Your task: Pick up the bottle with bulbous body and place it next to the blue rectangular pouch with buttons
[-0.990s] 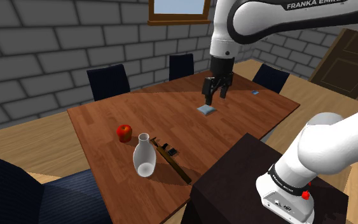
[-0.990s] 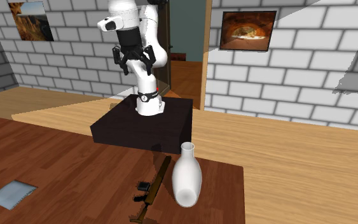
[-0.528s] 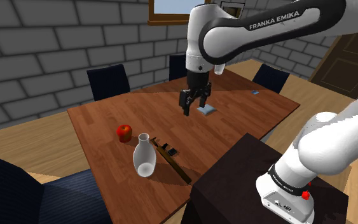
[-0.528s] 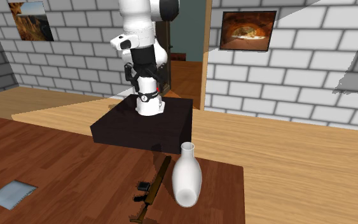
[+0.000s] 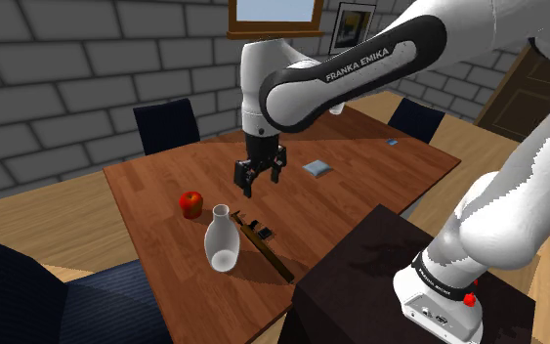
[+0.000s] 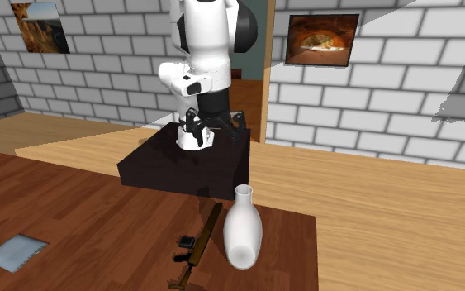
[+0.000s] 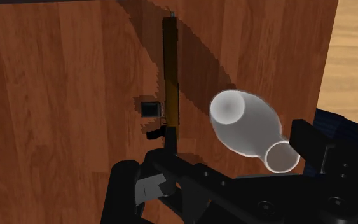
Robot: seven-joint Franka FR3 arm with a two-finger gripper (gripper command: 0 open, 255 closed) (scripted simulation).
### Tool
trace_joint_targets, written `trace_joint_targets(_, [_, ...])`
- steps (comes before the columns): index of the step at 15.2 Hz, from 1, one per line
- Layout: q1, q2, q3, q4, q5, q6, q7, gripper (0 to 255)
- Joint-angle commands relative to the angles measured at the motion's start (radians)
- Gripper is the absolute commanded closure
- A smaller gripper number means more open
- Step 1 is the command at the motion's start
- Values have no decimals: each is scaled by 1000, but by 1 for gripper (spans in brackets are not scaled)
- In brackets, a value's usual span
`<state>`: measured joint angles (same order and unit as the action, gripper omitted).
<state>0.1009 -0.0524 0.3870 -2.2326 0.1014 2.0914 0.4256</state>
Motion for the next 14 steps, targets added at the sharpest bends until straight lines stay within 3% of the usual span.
trace_joint_targets(1, [6, 90, 13, 54, -43, 36, 42, 0])
trace_joint_targets(9, [96, 398, 14, 297, -208, 91, 206, 0])
trace_joint_targets(14, [104, 433, 5, 273, -226, 148, 218, 0])
